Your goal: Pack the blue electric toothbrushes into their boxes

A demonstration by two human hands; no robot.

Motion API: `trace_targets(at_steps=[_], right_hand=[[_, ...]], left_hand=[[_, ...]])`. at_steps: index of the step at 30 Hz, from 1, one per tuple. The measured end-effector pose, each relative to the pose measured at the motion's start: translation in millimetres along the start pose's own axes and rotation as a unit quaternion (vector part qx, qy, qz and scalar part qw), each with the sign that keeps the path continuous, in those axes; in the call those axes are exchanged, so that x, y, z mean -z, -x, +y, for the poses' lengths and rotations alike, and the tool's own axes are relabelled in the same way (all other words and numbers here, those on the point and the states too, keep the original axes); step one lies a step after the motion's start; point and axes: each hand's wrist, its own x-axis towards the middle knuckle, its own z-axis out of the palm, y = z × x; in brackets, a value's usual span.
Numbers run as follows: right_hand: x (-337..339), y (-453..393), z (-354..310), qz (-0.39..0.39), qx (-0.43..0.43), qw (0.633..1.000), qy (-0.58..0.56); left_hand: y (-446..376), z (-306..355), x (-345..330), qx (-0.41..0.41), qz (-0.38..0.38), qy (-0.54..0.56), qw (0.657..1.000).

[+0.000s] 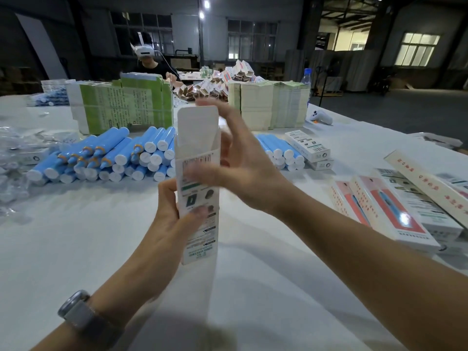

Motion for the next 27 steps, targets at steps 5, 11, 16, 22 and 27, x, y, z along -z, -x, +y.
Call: trace_targets(at_steps=[5,11,16,22,27], right_hand=[[3.1,1.6,13.6,-0.062,-0.071,0.995,0.043],[-9.7,0.3,8.4,-0.024,-0.055,0.993,0.106],[-43.1,-0.8,1.4,0.039,-0.026,0.990,0.132],[-94.7,-26.3,-2.3,0.021,-0.015,0.991,0.132],[-119.7,-51.6,11.5,0.032,-0.010,0.992,0.125]], left_hand=[[-2.7,11.7,7.3,-0.009,-0.041,-0.025,0.999],[-9.4,33.8,37.1,0.046,-0.015,-0.053,0.997],[-14.3,52.8,51.2,0.073,0.103,0.018,0.992],[-30.6,62.9,90.6,0.111,0.261,-0.081,0.955],[-51.6,32.7,175.9,0.169,0.340,-0.350,0.856]])
